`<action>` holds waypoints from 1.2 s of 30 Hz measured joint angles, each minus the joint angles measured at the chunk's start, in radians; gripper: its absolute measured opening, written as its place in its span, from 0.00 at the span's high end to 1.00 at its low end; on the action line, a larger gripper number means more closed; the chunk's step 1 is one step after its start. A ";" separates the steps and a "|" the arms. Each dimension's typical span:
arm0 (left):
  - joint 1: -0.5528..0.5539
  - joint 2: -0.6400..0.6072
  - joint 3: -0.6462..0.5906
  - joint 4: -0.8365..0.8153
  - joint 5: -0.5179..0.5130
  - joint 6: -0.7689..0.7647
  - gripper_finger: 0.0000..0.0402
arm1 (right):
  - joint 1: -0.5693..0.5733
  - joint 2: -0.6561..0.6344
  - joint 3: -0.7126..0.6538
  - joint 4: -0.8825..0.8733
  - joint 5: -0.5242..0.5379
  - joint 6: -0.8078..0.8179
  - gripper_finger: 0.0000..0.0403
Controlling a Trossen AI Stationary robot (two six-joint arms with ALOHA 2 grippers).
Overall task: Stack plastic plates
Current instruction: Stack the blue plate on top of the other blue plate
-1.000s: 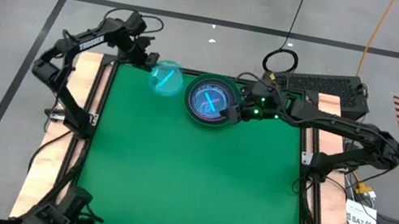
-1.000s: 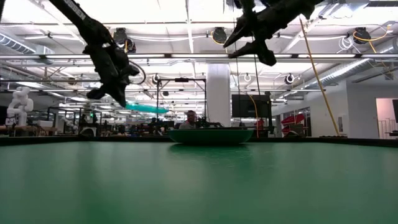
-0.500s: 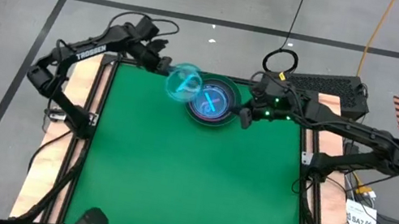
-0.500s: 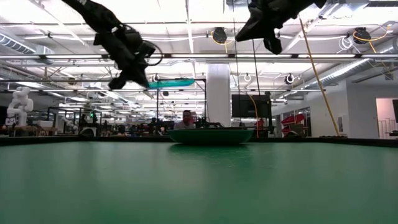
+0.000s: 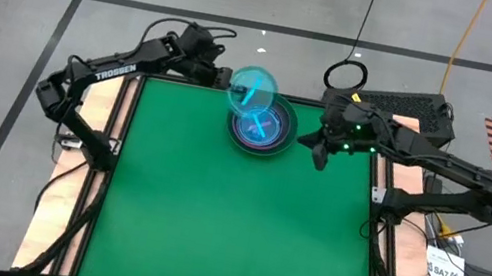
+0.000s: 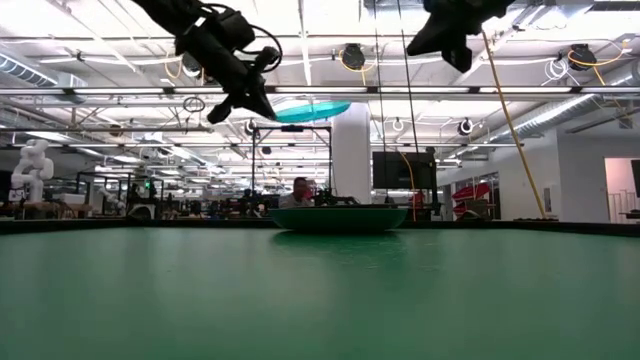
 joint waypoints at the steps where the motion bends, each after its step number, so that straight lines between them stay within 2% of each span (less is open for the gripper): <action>1: -0.003 0.000 0.000 0.006 -0.001 -0.023 0.99 | 0.000 -0.010 0.000 -0.011 0.000 -0.015 1.00; 7: -0.013 0.072 0.000 -0.017 -0.021 -0.100 0.99 | 0.000 -0.056 0.000 -0.064 0.000 -0.083 1.00; 17: -0.049 0.199 0.001 0.066 -0.038 -0.096 0.99 | 0.000 -0.081 0.000 -0.147 0.000 -0.086 1.00; 26: -0.090 0.309 0.001 0.139 -0.067 -0.125 0.96 | 0.000 -0.081 0.000 -0.147 0.000 -0.089 1.00; 33: -0.111 0.332 0.000 0.123 -0.114 -0.155 0.95 | 0.000 -0.081 0.000 -0.147 0.000 -0.089 1.00; 36: -0.116 0.330 0.000 0.126 -0.134 -0.155 0.90 | 0.000 -0.081 0.000 -0.148 0.000 -0.092 1.00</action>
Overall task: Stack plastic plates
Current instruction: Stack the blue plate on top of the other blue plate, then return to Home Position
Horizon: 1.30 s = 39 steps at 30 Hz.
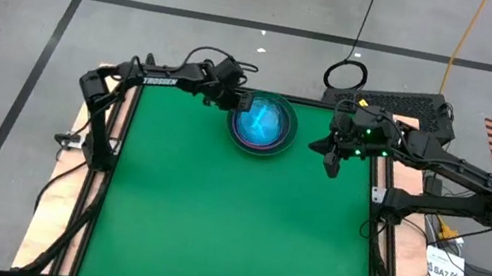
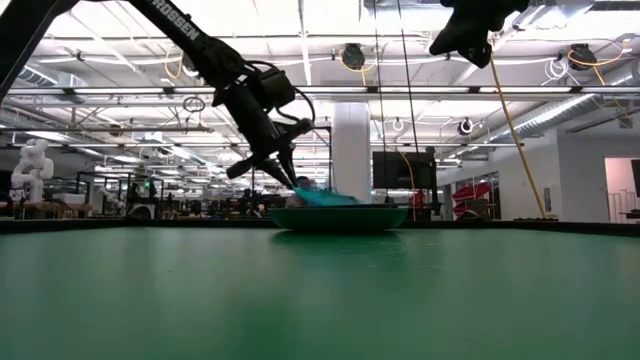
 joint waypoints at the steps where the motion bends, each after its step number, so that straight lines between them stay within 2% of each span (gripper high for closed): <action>1: 0.000 0.000 0.000 -0.003 0.000 -0.001 0.87 | 0.000 0.000 0.000 0.000 0.000 -0.001 1.00; 9: -0.004 0.000 0.000 -0.019 0.029 -0.014 0.62 | 0.000 0.000 0.000 0.000 0.000 -0.019 1.00; 15: -0.004 -0.007 0.004 -0.025 0.192 -0.027 0.57 | 0.000 0.000 0.000 -0.025 0.003 -0.067 1.00; 17: -0.004 -0.012 0.041 -0.057 0.243 -0.005 0.57 | 0.000 0.000 0.000 -0.025 0.005 -0.104 1.00; 19: -0.004 -0.017 0.117 -0.139 0.255 0.057 0.57 | 0.000 0.000 0.000 -0.012 0.028 -0.133 1.00; 22: -0.005 -0.019 0.288 -0.281 0.257 0.229 0.57 | -0.009 0.000 0.000 0.030 0.039 -0.191 1.00; 27: -0.033 -0.021 0.599 -0.446 0.243 0.585 0.57 | -0.035 0.000 0.000 0.090 0.028 -0.228 1.00; 31: -0.085 -0.021 0.801 -0.557 0.191 0.895 0.57 | -0.040 0.000 0.000 0.146 0.028 -0.228 1.00; 34: -0.125 -0.023 0.912 -0.577 0.082 0.866 0.57 | -0.040 0.000 0.000 0.205 0.027 -0.234 1.00; 37: -0.139 -0.037 0.970 -0.645 0.083 0.810 0.59 | -0.040 0.000 0.000 0.264 0.018 -0.259 1.00; 39: -0.154 -0.078 0.971 -0.686 0.101 0.821 0.65 | -0.040 -0.003 0.000 0.300 -0.010 -0.260 1.00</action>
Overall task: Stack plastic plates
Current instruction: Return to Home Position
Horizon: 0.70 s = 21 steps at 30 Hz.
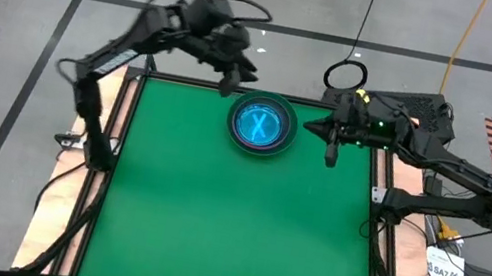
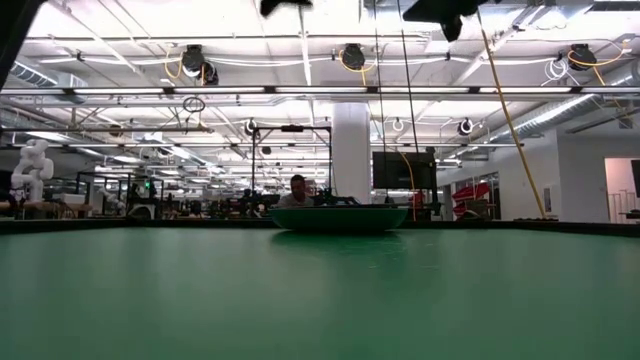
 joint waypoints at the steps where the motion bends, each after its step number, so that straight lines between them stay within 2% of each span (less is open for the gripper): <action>1: -0.015 -0.022 0.003 -0.003 0.001 0.003 0.69 | 0.000 -0.001 0.000 0.011 -0.012 0.009 1.00; 5: -0.078 -0.105 0.006 -0.032 0.017 0.019 0.85 | 0.003 -0.004 0.000 0.023 -0.063 0.067 1.00; 9: -0.141 -0.140 0.003 -0.070 -0.027 0.044 0.97 | 0.003 -0.012 0.000 0.024 -0.132 0.078 1.00; 18: -0.238 -0.181 -0.003 -0.209 -0.127 0.001 0.99 | 0.003 -0.083 0.000 -0.016 -0.153 -0.011 1.00; 21: -0.249 -0.232 -0.073 -0.201 -0.174 -0.036 0.99 | 0.003 -0.124 0.000 -0.052 -0.153 -0.019 1.00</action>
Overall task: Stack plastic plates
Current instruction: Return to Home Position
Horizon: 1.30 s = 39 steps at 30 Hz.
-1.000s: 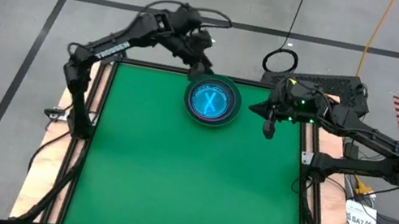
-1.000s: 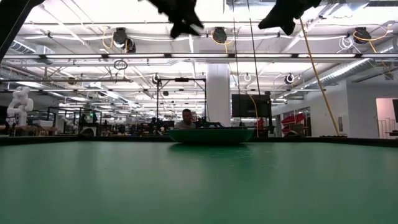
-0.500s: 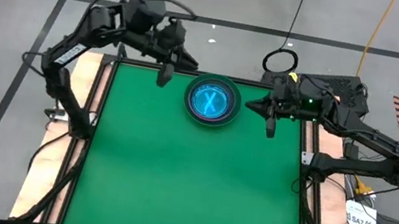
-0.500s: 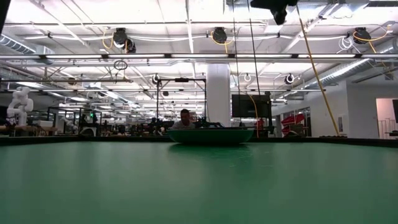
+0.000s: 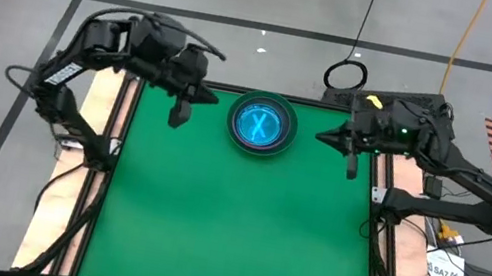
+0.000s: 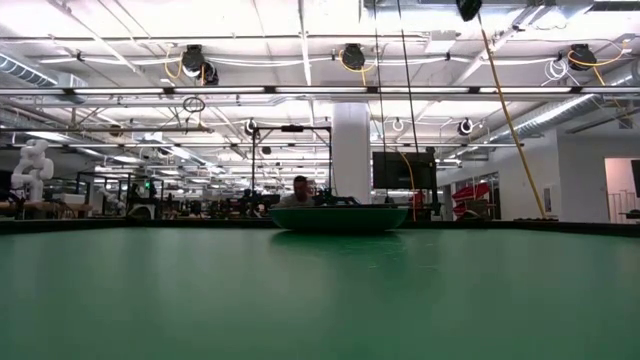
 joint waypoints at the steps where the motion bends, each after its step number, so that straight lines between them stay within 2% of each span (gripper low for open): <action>1: -0.014 -0.027 -0.045 0.037 -0.009 -0.015 0.99 | 0.000 -0.015 0.000 -0.015 0.000 0.000 1.00; 4: -0.058 -0.139 -0.251 0.202 -0.061 -0.080 0.99 | 0.000 -0.059 0.000 -0.051 0.000 0.000 1.00; 8: -0.095 -0.325 -0.593 0.451 -0.158 -0.170 1.00 | 0.000 -0.100 0.000 -0.066 0.000 0.006 1.00; 12: -0.108 -0.480 -0.847 0.620 -0.176 -0.230 1.00 | 0.000 -0.111 -0.037 -0.051 0.001 -0.001 1.00; 18: -0.128 -0.676 -1.098 0.594 -0.308 -0.324 1.00 | 0.012 -0.127 -0.250 0.151 0.021 0.048 1.00; 23: -0.128 -0.724 -1.130 0.278 -0.320 -0.356 0.98 | 0.040 -0.154 -0.382 0.247 0.103 0.019 1.00; 25: -0.128 -0.719 -1.135 0.215 -0.320 -0.370 0.97 | 0.044 -0.164 -0.432 0.275 0.111 0.005 1.00; 28: -0.156 -0.734 -1.194 0.357 -0.300 -0.208 0.96 | 0.046 -0.187 -0.507 0.321 0.112 0.001 1.00; 31: -0.173 -0.796 -1.321 0.612 -0.289 -0.080 0.95 | 0.046 -0.215 -0.571 0.367 0.112 0.000 1.00; 39: -0.188 -1.030 -1.721 1.051 -0.262 -0.123 0.99 | 0.046 -0.295 -0.689 0.409 0.113 0.009 1.00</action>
